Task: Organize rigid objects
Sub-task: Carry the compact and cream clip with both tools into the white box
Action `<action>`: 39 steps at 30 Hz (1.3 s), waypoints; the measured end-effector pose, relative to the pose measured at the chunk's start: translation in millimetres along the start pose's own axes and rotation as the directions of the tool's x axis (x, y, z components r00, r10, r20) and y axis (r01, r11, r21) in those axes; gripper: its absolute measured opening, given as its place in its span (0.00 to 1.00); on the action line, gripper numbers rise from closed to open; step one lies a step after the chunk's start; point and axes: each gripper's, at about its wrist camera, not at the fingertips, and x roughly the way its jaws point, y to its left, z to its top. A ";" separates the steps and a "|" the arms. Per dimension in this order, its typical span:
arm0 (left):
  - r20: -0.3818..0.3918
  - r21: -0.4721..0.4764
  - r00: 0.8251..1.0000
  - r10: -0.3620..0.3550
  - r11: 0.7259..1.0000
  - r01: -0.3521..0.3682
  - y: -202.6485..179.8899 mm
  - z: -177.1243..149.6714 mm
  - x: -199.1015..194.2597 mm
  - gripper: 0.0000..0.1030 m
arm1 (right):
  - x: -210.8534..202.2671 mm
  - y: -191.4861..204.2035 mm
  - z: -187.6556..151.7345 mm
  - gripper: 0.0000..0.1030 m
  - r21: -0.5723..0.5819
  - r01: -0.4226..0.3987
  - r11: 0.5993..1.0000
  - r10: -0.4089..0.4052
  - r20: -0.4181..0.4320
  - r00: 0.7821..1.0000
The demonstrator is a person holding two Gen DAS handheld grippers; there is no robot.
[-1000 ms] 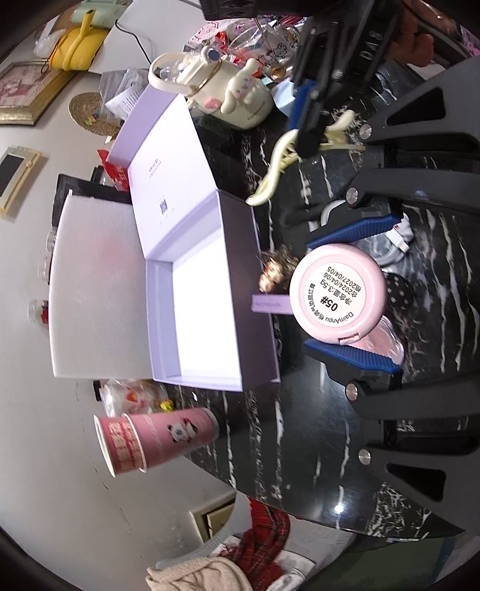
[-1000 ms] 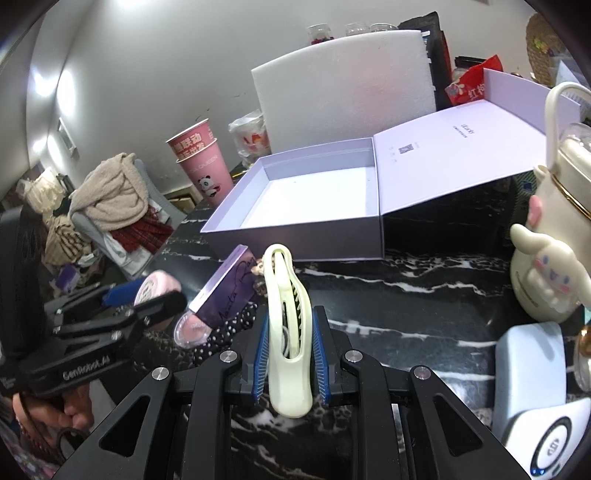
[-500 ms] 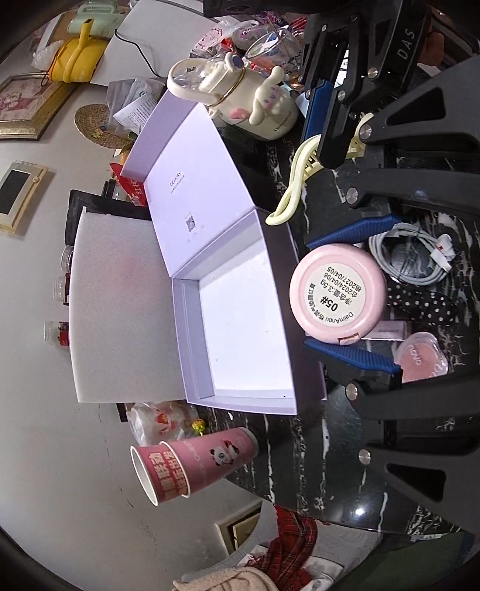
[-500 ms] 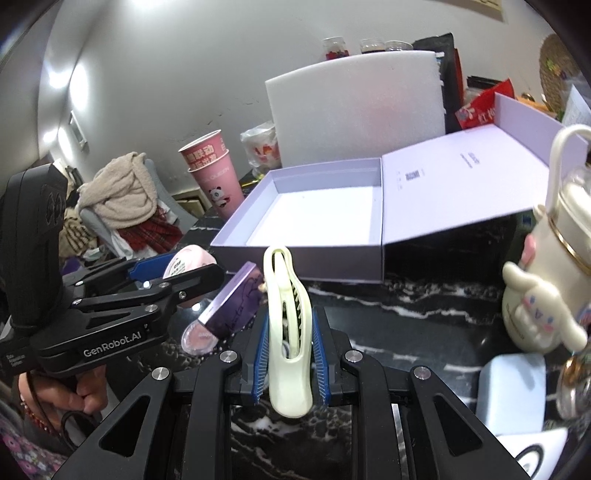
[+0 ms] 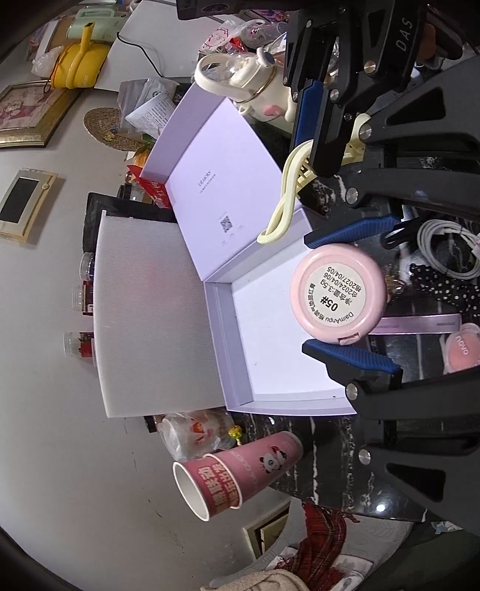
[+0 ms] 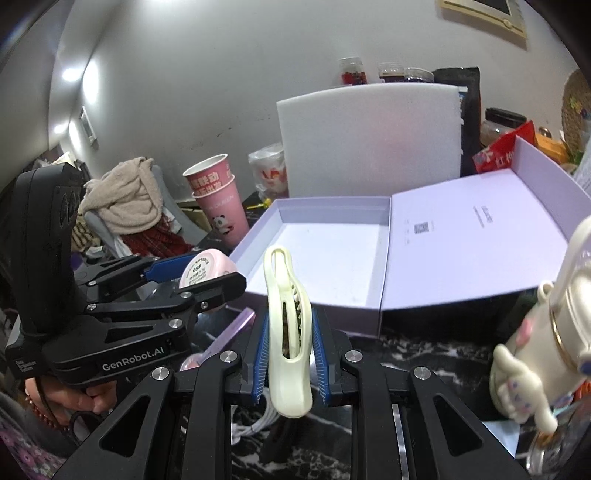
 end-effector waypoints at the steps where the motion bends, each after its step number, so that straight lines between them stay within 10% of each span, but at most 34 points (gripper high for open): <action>1: 0.003 0.000 1.000 -0.001 1.000 0.001 0.5 2.8 0.8 0.49 | 0.6 -0.6 3.9 0.21 -0.005 -0.005 1.000 0.005 0.004 1.000; 39: 0.007 0.005 0.999 0.042 0.999 -0.042 56.5 82.0 88.9 0.49 | 75.3 -37.3 108.3 0.21 -0.052 0.036 0.998 -0.034 0.027 0.999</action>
